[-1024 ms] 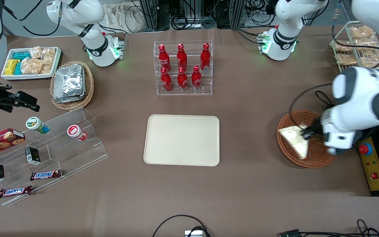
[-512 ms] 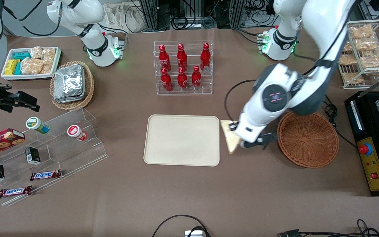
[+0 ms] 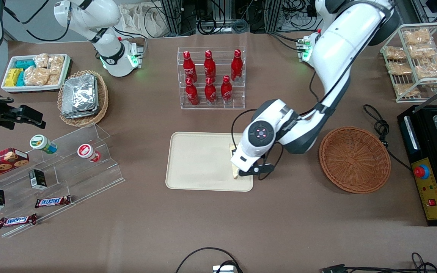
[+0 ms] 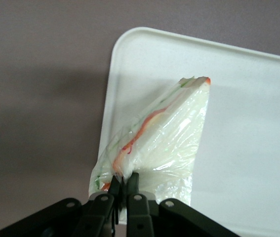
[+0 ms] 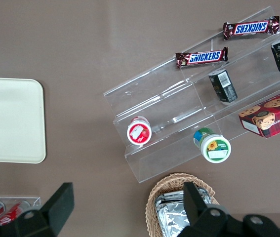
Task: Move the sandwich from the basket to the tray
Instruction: 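Lower the sandwich onto the cream tray and open the left gripper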
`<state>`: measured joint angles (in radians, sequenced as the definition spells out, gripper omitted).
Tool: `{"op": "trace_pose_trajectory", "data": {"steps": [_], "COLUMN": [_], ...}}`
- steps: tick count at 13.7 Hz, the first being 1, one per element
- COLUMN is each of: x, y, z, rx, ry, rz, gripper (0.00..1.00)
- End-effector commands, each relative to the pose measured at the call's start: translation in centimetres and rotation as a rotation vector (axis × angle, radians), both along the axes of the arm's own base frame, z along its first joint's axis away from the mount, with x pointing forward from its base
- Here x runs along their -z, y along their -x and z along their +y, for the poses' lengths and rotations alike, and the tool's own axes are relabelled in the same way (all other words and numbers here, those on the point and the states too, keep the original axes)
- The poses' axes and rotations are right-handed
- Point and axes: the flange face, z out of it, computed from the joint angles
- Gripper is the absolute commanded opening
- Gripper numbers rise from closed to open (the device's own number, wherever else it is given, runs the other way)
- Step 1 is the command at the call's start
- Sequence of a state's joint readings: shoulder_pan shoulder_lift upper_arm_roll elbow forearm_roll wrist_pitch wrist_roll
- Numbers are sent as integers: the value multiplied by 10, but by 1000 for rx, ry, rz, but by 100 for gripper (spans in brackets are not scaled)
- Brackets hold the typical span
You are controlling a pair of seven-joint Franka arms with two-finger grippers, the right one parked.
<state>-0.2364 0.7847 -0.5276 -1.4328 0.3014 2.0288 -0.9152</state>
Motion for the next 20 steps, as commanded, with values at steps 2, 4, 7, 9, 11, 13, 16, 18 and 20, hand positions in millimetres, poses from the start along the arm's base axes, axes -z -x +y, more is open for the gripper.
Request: {"op": "trace_pose_trajectory", "data": {"steps": [2, 4, 7, 9, 11, 13, 16, 18, 20], "x": [21, 21, 15, 8, -2, -22, -72, -88, -98], "y": [-7, -7, -13, -15, -19, -25, -20, -8, 13], "z": [-3, -2, 3, 6, 11, 21, 40, 76, 112], "rx": [32, 32, 14, 9, -1, -7, -35, -52, -17], "ry": [-40, -37, -30, -33, -36, -41, -84, -93, -110], "rz": [-45, -42, -47, -48, -56, -77, -82, -69, -94], "gripper": [0, 0, 100, 100, 100, 100, 100, 100, 100]}}
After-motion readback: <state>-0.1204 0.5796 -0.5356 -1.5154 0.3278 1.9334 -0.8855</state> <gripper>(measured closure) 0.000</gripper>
